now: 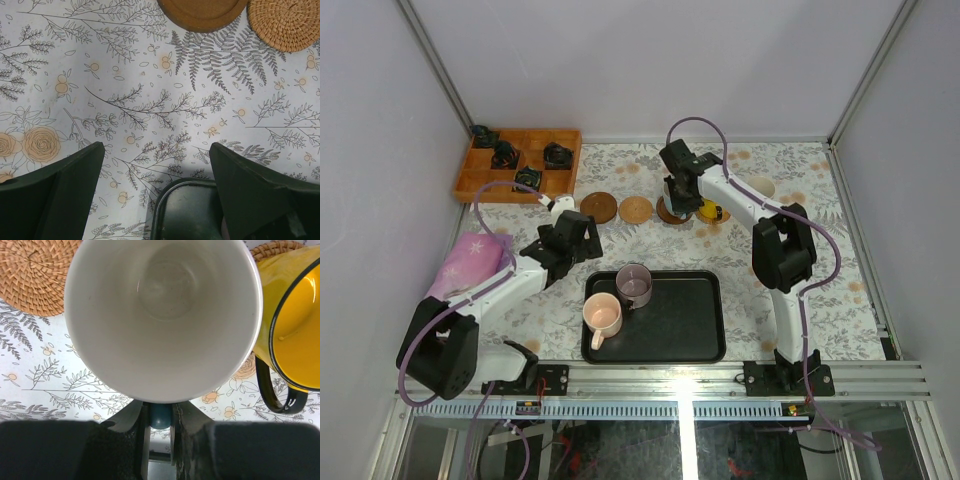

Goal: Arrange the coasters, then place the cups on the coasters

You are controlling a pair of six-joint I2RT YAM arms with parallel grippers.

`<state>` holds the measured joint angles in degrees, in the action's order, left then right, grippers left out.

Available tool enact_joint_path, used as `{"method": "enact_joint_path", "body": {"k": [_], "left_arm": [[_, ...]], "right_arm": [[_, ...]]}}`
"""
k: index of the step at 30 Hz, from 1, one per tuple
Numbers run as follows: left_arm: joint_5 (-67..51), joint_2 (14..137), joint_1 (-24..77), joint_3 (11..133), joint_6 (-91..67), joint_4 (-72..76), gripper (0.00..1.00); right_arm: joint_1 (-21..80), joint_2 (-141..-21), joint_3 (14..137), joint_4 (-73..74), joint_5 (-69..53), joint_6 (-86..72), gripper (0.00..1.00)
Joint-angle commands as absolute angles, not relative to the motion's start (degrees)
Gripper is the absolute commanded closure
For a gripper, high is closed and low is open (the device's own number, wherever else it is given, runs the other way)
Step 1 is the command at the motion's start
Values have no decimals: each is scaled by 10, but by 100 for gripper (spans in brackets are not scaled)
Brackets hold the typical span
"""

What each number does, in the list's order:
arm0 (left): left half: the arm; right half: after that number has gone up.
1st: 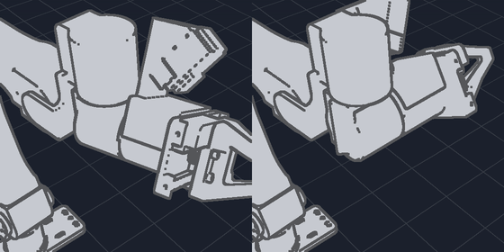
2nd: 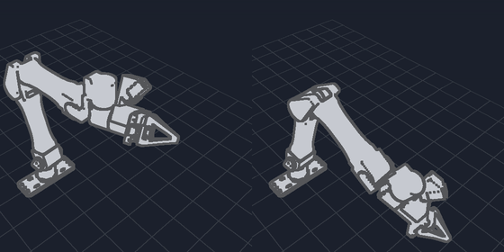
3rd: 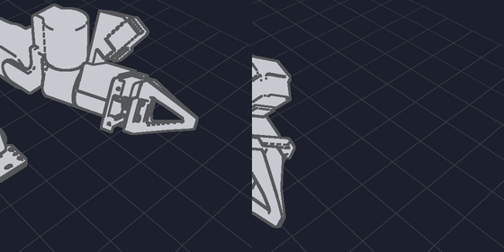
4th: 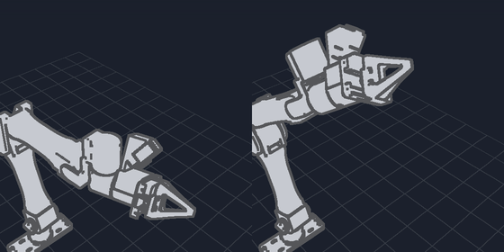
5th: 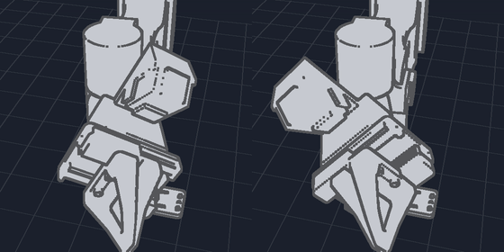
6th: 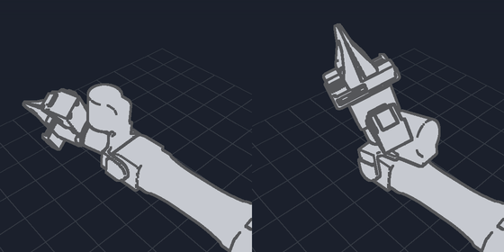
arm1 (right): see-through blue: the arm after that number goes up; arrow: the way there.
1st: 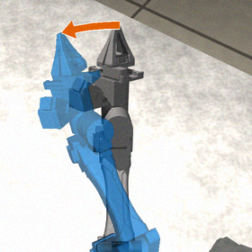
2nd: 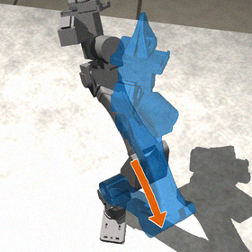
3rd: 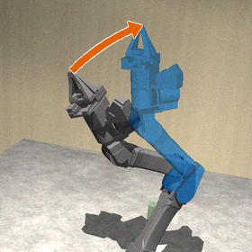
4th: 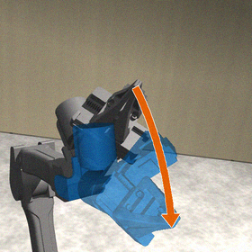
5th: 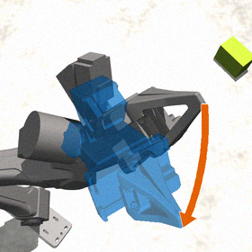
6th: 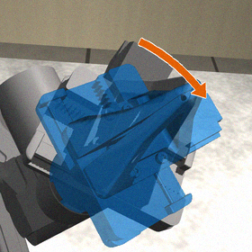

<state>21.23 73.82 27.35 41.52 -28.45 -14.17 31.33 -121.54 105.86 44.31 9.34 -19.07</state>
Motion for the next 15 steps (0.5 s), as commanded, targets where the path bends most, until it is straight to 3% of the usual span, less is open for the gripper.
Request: {"method": "enact_joint_path", "body": {"k": [1, 15], "left_arm": [[219, 745, 276, 434, -276, -141, 14], [219, 749, 276, 433, -276, -141, 14]], "right_arm": [[311, -1209, 1081, 413, 98, -194, 100], [311, -1227, 1099, 406, 104, -190, 100]]}}
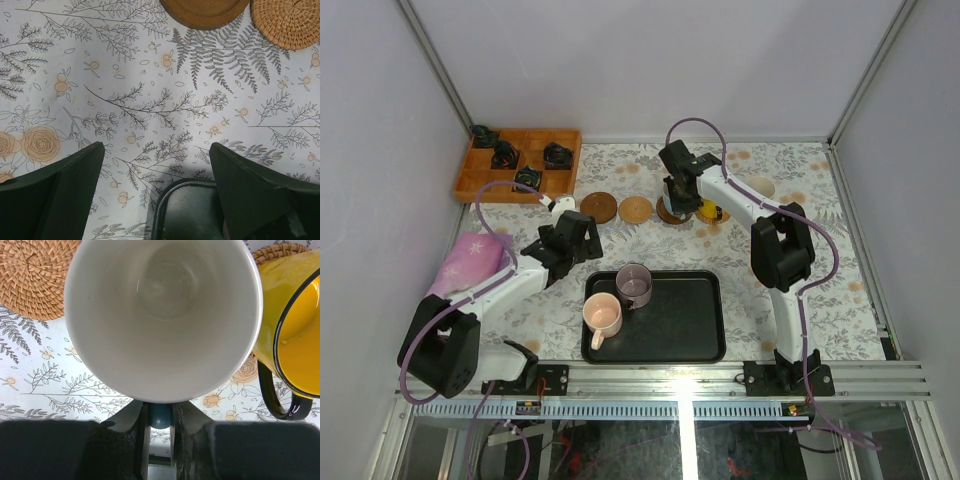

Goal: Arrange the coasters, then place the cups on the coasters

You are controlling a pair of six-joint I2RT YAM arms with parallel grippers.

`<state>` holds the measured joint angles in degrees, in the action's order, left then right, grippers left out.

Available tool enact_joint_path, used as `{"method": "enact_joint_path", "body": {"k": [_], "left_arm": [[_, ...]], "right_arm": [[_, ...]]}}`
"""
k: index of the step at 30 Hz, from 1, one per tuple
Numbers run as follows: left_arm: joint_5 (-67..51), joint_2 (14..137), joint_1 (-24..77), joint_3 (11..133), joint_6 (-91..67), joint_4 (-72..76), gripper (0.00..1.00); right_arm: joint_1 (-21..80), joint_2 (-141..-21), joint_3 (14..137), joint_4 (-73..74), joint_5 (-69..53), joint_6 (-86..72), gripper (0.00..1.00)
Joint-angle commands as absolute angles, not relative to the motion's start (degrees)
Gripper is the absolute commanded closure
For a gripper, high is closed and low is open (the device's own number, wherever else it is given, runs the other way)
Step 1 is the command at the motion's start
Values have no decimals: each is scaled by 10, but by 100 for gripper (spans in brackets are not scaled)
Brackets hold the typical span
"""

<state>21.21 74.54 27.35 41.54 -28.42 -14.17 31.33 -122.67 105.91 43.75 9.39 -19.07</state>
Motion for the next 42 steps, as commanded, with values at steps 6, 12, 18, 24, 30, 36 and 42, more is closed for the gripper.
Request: {"method": "enact_joint_path", "body": {"k": [6, 12, 18, 24, 30, 36, 42], "left_arm": [[218, 752, 276, 434, -276, -141, 14], [218, 752, 276, 434, -276, -141, 14], [216, 752, 276, 433, -278, -140, 14], [212, 754, 276, 434, -279, -140, 14], [211, 755, 276, 434, -278, -140, 14], [210, 762, 276, 438, -278, -140, 14], [212, 765, 277, 438, -277, -140, 14]], "right_arm": [[311, -1239, 1104, 403, 102, -194, 100], [311, -1238, 1104, 411, 105, -205, 100], [312, -1214, 1080, 410, 107, -213, 100], [311, -1197, 1064, 408, 98, -223, 100], [311, -1192, 1063, 411, 90, -226, 100], [312, -1199, 1073, 414, 88, -224, 94], [311, -1197, 1072, 416, 86, -229, 59]]}}
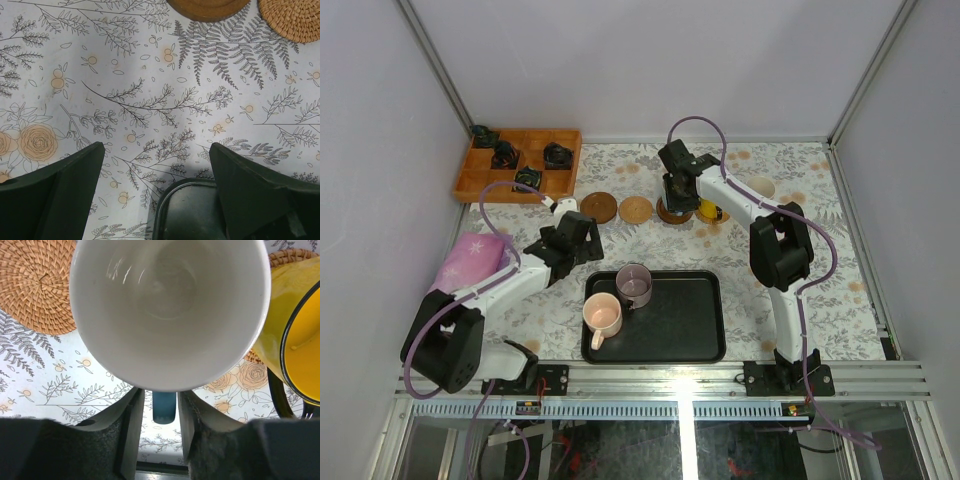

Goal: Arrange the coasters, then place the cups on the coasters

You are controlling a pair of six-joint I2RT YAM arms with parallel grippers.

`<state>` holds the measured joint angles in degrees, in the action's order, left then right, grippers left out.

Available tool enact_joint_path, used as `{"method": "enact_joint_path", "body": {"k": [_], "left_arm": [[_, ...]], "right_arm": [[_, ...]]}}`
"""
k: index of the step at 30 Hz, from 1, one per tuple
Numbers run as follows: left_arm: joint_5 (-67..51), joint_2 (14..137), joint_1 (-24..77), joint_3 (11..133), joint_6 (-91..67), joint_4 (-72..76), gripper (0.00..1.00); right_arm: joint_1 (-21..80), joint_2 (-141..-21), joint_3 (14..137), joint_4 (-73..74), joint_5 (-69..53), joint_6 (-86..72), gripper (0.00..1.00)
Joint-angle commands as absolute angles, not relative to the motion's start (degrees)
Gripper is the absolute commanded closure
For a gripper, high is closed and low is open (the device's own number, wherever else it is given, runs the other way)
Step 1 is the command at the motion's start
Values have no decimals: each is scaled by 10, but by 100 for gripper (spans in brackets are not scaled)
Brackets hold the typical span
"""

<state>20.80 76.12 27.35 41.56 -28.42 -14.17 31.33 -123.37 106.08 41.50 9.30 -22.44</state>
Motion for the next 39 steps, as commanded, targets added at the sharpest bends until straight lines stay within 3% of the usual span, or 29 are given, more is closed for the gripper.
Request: {"method": "enact_joint_path", "body": {"k": [1, 15, 21, 29, 33, 35, 39], "left_arm": [[212, 765, 276, 438, -277, -140, 14], [204, 757, 277, 436, -268, -133, 14], [184, 722, 283, 429, -256, -139, 14], [59, 667, 326, 419, -266, -197, 14], [37, 640, 384, 421, -284, -226, 9], [36, 630, 409, 422, -292, -237, 1], [35, 618, 454, 418, -299, -247, 0]], "right_arm": [[311, -1195, 1070, 415, 85, -229, 56], [317, -1133, 1016, 416, 93, -234, 45], [353, -1037, 923, 388, 136, -240, 36], [390, -889, 760, 298, 122, -261, 36], [391, -845, 701, 273, 133, -278, 36], [391, -827, 682, 263, 138, -283, 36], [391, -805, 662, 249, 141, -286, 36]]}}
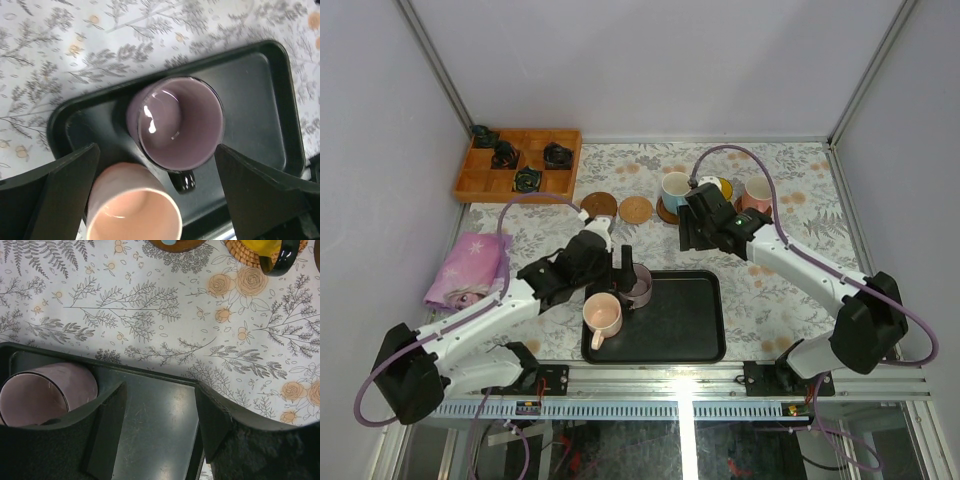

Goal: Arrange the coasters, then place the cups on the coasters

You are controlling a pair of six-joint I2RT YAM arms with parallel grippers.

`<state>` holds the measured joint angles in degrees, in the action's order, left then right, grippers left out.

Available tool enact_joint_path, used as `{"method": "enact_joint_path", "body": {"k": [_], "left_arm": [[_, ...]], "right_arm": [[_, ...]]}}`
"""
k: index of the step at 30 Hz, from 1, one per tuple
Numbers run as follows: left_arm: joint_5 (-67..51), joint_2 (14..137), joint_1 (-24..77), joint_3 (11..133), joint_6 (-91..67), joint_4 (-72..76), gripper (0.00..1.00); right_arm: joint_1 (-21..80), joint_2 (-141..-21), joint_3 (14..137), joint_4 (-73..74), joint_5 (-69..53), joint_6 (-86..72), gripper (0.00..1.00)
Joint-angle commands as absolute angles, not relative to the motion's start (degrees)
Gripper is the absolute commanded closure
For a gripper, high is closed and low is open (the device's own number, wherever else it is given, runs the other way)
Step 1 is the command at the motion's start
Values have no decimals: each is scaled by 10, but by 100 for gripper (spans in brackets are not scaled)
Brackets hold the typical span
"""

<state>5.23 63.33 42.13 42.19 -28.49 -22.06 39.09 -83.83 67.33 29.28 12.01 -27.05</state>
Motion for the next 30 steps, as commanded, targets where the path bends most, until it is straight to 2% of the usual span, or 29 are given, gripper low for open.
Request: {"method": "enact_joint_path", "body": {"k": [1, 19, 21, 27, 30], "left_arm": [[37, 619, 464, 416, -301, -251, 0], [168, 766, 580, 440, -296, -249, 1], [177, 778, 586, 442, -294, -244, 8], [195, 776, 597, 432, -307, -229, 40], [196, 770, 598, 424, -310, -226, 51]], "right_arm": [[391, -802, 661, 248, 140, -287, 36], [392, -774, 628, 228, 131, -293, 36], [392, -778, 628, 227, 127, -294, 36], [392, -787, 625, 223, 112, -302, 36], [394, -790, 622, 221, 103, -305, 36]]}}
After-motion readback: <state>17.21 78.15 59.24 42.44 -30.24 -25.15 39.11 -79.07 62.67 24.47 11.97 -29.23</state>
